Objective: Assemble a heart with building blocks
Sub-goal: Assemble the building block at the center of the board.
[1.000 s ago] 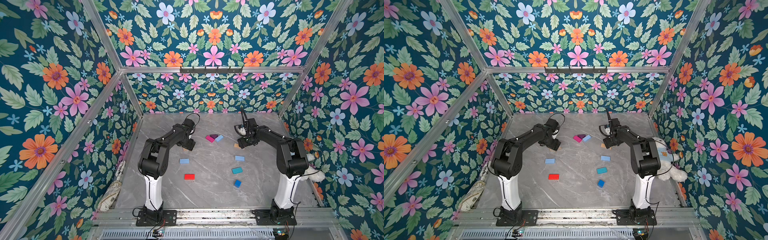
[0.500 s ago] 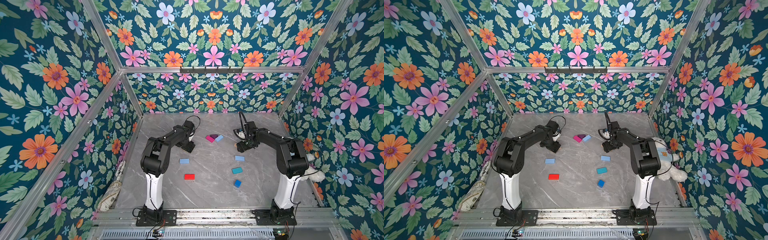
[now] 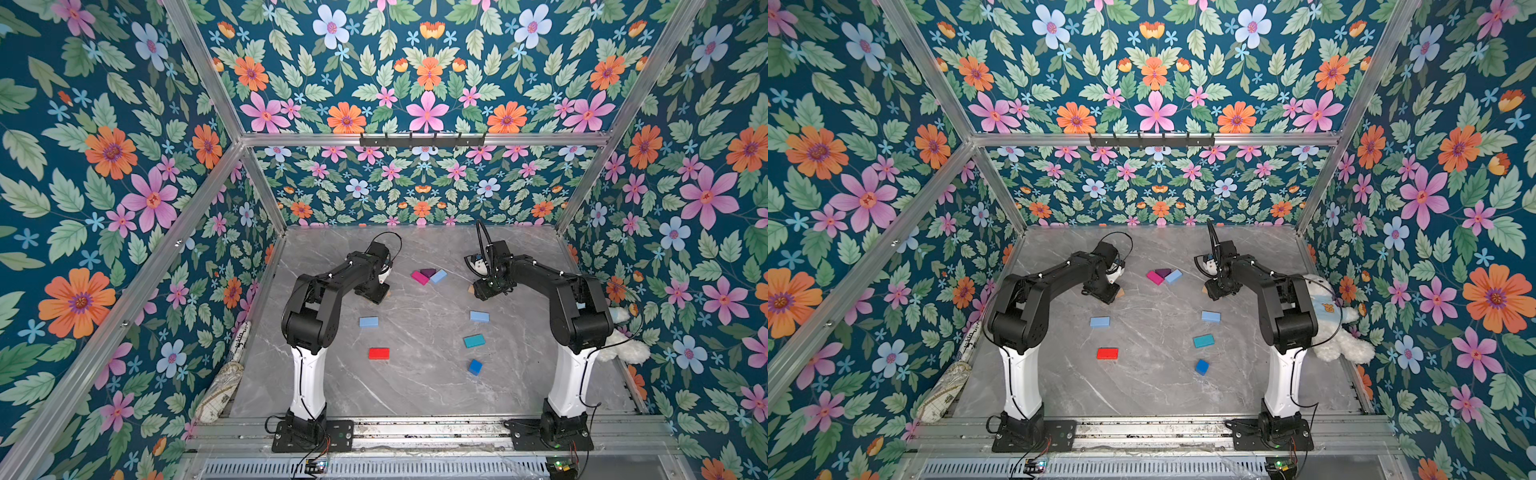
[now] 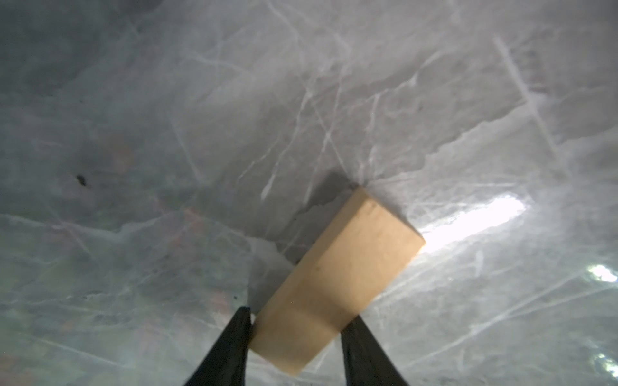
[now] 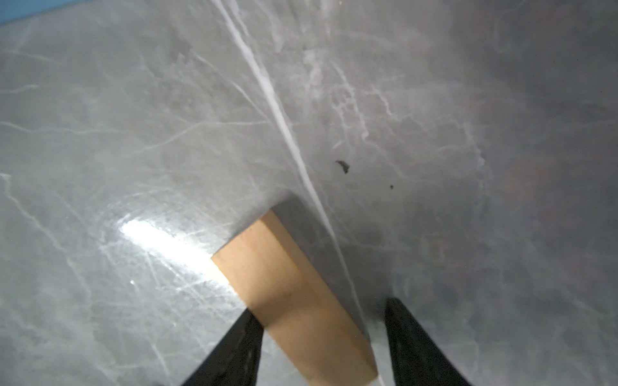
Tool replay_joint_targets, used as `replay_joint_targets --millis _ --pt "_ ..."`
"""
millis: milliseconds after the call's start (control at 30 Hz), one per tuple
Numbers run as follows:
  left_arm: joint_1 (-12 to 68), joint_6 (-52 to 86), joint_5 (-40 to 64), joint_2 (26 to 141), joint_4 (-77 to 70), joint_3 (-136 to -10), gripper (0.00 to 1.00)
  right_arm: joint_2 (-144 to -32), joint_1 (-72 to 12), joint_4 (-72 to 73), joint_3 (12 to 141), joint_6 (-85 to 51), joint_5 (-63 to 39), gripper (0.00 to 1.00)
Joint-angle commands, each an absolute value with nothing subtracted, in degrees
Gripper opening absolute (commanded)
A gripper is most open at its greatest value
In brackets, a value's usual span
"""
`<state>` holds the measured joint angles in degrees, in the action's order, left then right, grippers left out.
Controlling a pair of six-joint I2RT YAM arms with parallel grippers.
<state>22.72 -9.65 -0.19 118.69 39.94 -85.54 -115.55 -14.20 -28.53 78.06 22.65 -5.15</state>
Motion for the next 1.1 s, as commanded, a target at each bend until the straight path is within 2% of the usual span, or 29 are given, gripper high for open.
replay_joint_targets --millis 0,267,333,567,1067 --pt "22.5 -10.8 -1.4 119.6 41.3 -84.8 0.38 -115.8 -14.5 -31.5 76.8 24.0 -7.0 0.48" --pt "22.6 -8.5 2.9 118.9 42.3 -84.0 0.27 -113.2 -15.0 -31.4 74.6 23.1 -6.0 0.17" --pt "23.0 -6.4 4.9 118.8 42.0 -83.5 0.26 -112.2 -15.1 -31.2 74.0 22.9 -5.9 0.15" --pt "27.9 -5.4 2.2 118.2 39.7 -82.4 0.25 -109.6 -16.7 -30.1 74.6 22.4 -5.6 0.13" --pt "29.9 -9.2 0.4 126.7 43.8 -95.2 0.25 -116.0 -23.7 -31.6 82.0 24.3 -5.0 0.15"
